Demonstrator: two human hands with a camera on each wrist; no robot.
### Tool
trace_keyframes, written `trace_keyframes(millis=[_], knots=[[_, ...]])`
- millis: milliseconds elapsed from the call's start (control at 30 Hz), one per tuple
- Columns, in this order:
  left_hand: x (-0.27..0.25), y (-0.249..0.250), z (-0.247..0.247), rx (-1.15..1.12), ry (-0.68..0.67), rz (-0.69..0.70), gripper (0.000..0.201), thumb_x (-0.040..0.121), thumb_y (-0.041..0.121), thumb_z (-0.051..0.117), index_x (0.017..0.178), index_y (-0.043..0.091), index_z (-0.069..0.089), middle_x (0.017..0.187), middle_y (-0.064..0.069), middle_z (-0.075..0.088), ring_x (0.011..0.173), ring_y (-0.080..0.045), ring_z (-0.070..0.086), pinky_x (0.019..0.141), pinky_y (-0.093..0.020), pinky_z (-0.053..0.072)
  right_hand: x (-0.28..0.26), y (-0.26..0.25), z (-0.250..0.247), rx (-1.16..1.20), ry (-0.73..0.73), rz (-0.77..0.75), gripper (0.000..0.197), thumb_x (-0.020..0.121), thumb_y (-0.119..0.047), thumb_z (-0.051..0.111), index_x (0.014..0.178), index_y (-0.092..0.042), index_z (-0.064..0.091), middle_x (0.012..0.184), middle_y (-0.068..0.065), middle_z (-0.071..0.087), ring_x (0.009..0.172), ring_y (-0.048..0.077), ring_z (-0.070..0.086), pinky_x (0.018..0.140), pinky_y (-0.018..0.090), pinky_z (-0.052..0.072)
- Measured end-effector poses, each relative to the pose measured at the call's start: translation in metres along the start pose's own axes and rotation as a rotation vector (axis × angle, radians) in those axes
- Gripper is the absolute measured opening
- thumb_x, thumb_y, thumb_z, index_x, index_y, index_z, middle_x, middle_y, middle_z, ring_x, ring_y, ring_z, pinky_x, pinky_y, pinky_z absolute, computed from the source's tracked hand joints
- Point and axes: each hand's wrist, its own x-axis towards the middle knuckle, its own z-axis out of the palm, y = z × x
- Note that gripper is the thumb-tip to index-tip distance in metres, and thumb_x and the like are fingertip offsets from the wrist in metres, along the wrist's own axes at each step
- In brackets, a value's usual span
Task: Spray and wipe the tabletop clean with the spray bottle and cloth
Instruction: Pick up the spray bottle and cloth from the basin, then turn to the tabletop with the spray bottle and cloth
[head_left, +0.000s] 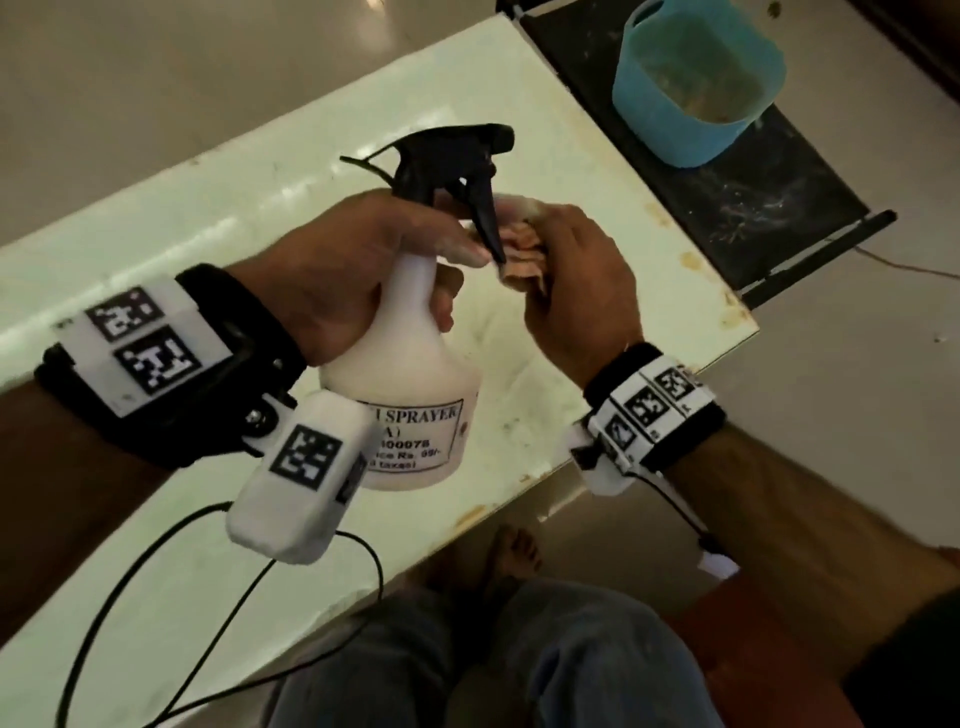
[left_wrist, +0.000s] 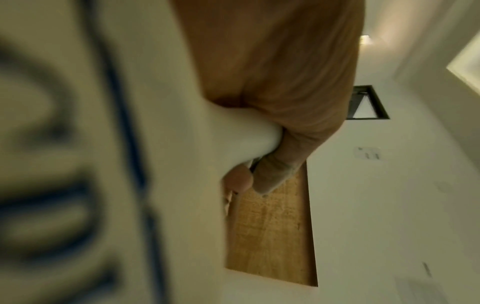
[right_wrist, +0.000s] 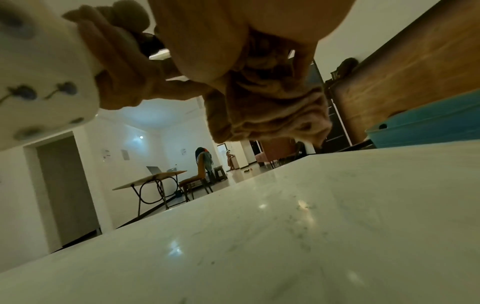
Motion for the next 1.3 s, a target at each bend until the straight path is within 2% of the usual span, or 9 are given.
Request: trace_keyframes(millis=[67, 167, 233, 367, 467, 667, 933, 1133, 1300], knots=[[-0.006, -0.001, -0.001, 0.133, 0.064, 0.093, 0.041, 0.082, 0.005, 0.064, 0.120, 0.016, 0.074, 0.084, -0.010, 0.067, 0.050, -0.013, 0.048, 0.050, -0.023, 0.045, 0.005, 0.013, -0.003, 0.001, -0.040, 0.035, 0.035, 0.086, -0.016, 0.052, 0.121, -0.014, 0.059, 0.114, 0.007, 0.063, 0.096, 0.028, 0.061, 0.076, 0.039, 0.051], [-0.020, -0.008, -0.005, 0.336, 0.183, 0.319, 0.059, 0.081, 0.008, 0.069, 0.137, 0.027, 0.063, 0.116, -0.013, 0.071, 0.063, -0.021, 0.052, 0.052, -0.026, 0.047, 0.006, 0.027, -0.018, -0.082, -0.036, 0.027, 0.029, 0.090, -0.026, 0.050, 0.118, -0.024, 0.058, 0.115, -0.001, 0.062, 0.100, 0.020, 0.059, 0.078, 0.038, 0.051], [-0.029, -0.012, -0.008, 0.486, 0.268, 0.449, 0.062, 0.085, 0.006, 0.070, 0.141, 0.031, 0.059, 0.109, -0.005, 0.071, 0.069, -0.017, 0.055, 0.056, -0.027, 0.050, 0.009, 0.038, -0.031, -0.094, 0.028, 0.023, 0.026, 0.091, -0.026, 0.053, 0.115, -0.019, 0.059, 0.110, 0.003, 0.064, 0.095, 0.024, 0.061, 0.076, 0.037, 0.051], [-0.047, -0.029, -0.010, 1.034, 0.629, 0.561, 0.027, 0.087, 0.021, 0.069, 0.113, 0.017, 0.064, 0.104, 0.005, 0.070, 0.087, -0.014, 0.061, 0.081, -0.023, 0.049, -0.003, 0.053, -0.051, -0.212, 0.028, 0.060, 0.022, 0.091, -0.028, 0.054, 0.110, -0.018, 0.057, 0.104, 0.005, 0.064, 0.085, 0.027, 0.062, 0.070, 0.037, 0.051], [-0.071, -0.049, -0.007, 1.241, 0.736, 0.551, 0.028, 0.091, 0.027, 0.069, 0.116, 0.018, 0.059, 0.103, 0.003, 0.062, 0.090, -0.024, 0.057, 0.082, -0.039, 0.049, -0.033, 0.049, -0.073, -0.245, 0.016, 0.054, 0.017, 0.092, -0.026, 0.053, 0.107, -0.019, 0.054, 0.101, 0.006, 0.063, 0.078, 0.028, 0.063, 0.067, 0.039, 0.054], [-0.130, -0.092, 0.000, 1.386, 0.742, 0.393, 0.021, 0.094, 0.034, 0.064, 0.098, 0.017, 0.053, 0.082, -0.002, 0.055, 0.081, -0.035, 0.061, 0.067, -0.035, 0.039, -0.081, 0.022, -0.113, -0.300, -0.002, 0.123, 0.009, 0.090, -0.025, 0.054, 0.097, -0.019, 0.053, 0.096, 0.006, 0.063, 0.078, 0.028, 0.062, 0.067, 0.041, 0.055], [-0.186, -0.132, 0.025, 1.492, 0.692, 0.335, 0.021, 0.100, 0.040, 0.049, 0.099, 0.020, 0.054, 0.084, -0.003, 0.064, 0.074, -0.032, 0.061, 0.062, -0.033, 0.037, -0.111, -0.017, -0.136, -0.335, -0.017, 0.153, 0.006, 0.090, -0.027, 0.052, 0.093, -0.023, 0.051, 0.090, 0.002, 0.063, 0.073, 0.025, 0.062, 0.066, 0.040, 0.056], [-0.229, -0.084, -0.021, 1.306, 0.993, 0.379, 0.023, 0.097, 0.033, 0.058, 0.106, 0.012, 0.058, 0.093, -0.017, 0.065, 0.086, -0.042, 0.064, 0.067, -0.038, 0.042, -0.112, -0.052, -0.153, -0.371, -0.028, 0.153, 0.008, 0.087, -0.030, 0.046, 0.092, -0.027, 0.051, 0.081, -0.001, 0.065, 0.061, 0.023, 0.064, 0.063, 0.041, 0.058], [-0.274, -0.072, -0.089, 1.246, 1.150, 0.306, 0.020, 0.095, 0.031, 0.057, 0.102, 0.012, 0.059, 0.099, -0.022, 0.068, 0.083, -0.041, 0.060, 0.073, -0.044, 0.050, -0.111, -0.083, -0.167, -0.392, 0.010, 0.111, 0.008, 0.087, -0.020, 0.053, 0.095, -0.020, 0.053, 0.083, 0.004, 0.065, 0.069, 0.027, 0.063, 0.067, 0.042, 0.057]])
